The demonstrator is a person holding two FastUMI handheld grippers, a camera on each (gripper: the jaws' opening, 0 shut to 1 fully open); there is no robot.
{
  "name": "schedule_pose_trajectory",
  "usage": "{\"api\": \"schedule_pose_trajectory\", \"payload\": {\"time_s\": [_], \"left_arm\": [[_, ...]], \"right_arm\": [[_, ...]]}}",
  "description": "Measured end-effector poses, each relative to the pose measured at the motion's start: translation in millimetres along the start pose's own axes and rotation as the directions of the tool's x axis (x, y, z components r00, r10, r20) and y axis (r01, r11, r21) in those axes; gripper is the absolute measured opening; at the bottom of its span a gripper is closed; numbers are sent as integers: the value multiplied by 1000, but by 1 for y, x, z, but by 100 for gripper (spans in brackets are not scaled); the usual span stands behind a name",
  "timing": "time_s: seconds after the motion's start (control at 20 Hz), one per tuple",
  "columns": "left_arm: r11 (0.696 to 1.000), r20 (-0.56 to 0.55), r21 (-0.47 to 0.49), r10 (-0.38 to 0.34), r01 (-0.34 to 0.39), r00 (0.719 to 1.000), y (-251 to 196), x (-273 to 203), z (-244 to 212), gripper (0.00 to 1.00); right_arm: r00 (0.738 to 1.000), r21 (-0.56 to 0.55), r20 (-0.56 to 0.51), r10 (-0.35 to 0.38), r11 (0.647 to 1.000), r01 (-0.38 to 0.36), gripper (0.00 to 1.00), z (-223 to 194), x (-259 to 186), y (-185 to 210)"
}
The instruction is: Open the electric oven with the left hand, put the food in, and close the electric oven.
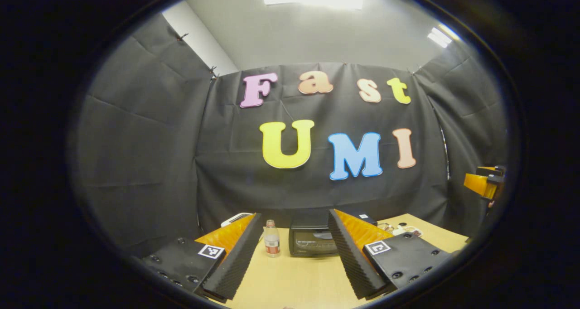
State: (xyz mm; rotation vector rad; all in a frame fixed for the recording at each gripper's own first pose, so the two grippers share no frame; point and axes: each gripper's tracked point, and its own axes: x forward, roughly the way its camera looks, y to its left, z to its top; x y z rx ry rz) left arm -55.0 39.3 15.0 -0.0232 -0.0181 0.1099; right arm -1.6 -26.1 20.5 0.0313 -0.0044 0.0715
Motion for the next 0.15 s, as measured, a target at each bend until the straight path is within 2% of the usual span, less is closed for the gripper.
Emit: {"api": "schedule_pose_trajectory", "payload": {"time_s": [0.15], "left_arm": [[1000, 1, 4, -9, 9, 1000, -2, -1, 1, 100]], "right_arm": [[1000, 5, 6, -4, 1000, 4, 98, 3, -1, 0]]}}
